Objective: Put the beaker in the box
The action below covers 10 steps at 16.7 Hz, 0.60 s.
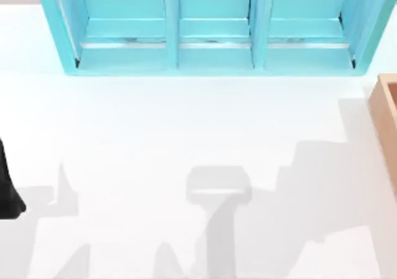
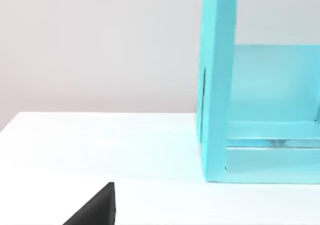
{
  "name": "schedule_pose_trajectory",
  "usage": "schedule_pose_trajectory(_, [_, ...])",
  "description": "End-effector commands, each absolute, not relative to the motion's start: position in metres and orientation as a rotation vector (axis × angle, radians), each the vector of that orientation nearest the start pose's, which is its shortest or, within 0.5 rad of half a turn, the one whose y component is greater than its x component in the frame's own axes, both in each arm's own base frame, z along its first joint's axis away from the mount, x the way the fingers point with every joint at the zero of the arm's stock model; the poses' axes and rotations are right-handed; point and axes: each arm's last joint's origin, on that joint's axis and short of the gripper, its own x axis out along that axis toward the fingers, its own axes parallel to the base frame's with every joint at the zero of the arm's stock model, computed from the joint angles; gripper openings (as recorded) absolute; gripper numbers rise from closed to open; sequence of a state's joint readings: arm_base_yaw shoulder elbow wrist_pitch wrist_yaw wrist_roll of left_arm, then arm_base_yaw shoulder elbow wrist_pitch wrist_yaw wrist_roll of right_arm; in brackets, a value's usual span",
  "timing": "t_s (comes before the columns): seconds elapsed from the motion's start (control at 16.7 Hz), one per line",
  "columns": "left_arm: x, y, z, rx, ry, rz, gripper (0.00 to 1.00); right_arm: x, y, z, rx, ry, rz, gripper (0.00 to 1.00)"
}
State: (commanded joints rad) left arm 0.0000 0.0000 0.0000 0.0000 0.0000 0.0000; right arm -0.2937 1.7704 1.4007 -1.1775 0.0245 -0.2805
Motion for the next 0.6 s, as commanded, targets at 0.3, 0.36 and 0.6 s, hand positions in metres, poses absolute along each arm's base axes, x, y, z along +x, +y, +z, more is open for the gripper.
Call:
schedule_pose_trajectory(0.3, [0.1057, -0.0012, 0.1600, 0.000, 0.000, 0.000, 1.00, 0.3173, -0.0936, 0.2267, -0.015, 1.555, -0.031, 0.15])
schedule_pose_trajectory(0.36, [0.1057, -0.0012, 0.1600, 0.000, 0.000, 0.000, 1.00, 0.3173, -0.0936, 0.2267, -0.015, 1.555, -0.031, 0.23])
schedule_pose_trajectory(0.6, [0.1057, -0.0012, 0.1600, 0.000, 0.000, 0.000, 1.00, 0.3173, -0.0936, 0.2267, -0.015, 1.555, -0.031, 0.53])
